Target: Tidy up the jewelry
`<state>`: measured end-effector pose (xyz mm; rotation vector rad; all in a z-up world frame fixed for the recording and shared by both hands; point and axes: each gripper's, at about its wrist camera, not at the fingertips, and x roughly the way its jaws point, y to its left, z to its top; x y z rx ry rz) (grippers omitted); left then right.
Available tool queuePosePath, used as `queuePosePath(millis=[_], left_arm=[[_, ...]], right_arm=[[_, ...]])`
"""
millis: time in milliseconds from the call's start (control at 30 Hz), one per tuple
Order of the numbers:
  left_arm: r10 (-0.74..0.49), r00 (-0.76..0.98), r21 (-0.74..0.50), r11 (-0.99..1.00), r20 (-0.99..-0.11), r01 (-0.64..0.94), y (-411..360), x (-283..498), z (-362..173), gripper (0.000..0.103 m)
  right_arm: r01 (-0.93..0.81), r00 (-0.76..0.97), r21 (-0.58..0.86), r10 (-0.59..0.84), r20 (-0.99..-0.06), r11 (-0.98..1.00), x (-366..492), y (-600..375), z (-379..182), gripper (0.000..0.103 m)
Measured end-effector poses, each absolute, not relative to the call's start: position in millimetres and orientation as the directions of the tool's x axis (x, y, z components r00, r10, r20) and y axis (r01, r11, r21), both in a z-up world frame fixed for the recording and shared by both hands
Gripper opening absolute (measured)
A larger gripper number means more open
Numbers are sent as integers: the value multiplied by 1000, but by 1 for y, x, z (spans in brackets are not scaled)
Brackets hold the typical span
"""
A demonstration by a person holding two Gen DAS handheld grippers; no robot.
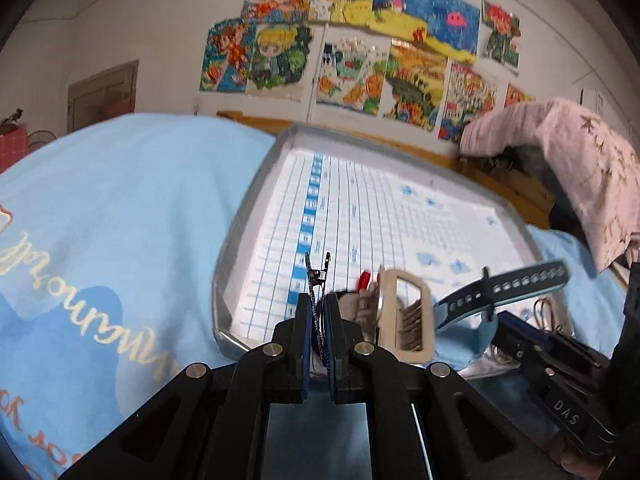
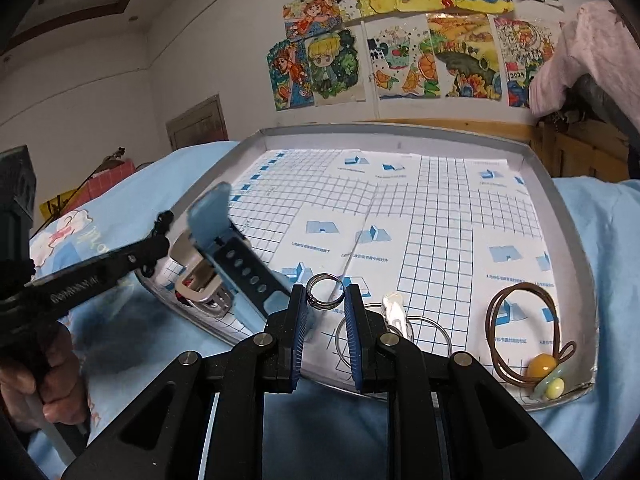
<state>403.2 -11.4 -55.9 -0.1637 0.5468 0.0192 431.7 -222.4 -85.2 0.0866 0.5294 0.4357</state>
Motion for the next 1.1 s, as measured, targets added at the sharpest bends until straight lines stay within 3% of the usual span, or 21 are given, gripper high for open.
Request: queuePosePath(millis=[533, 600, 733, 800, 900, 967, 1100], left_arm=[[-51, 846, -141, 990, -530, -28, -14, 395, -57, 9], [-50, 847, -137, 990, -530, -28, -14, 391, -54, 17], [-24, 879, -131, 990, -476, -44, -13, 372, -42, 71], [-21, 911, -130, 991, -412, -36, -13, 354, -30, 71], [-1, 920, -96, 995, -391, -40, -16, 341, -15, 73], [0, 930, -106, 993, -369, -42, -15, 331, -3, 84], [2, 952, -157, 986, -306, -53, -10, 305, 18, 94]], right_arm=[[-368, 773, 147, 390, -501, 918, 430, -211, -89, 17], [-361, 779, 144, 383, -496, 921, 429, -212, -87, 18], [-326, 815, 131, 349, -464, 936, 419, -218, -76, 24], [-296, 844, 114, 316, -433, 948, 411, -222, -67, 38], [-262, 879, 108, 283, -383, 959, 399, -232, -52, 42], [-233, 897, 125, 263, -355, 964, 389, -241, -40, 45], [-218, 921, 125, 246, -303, 968, 366, -252, -21, 57]])
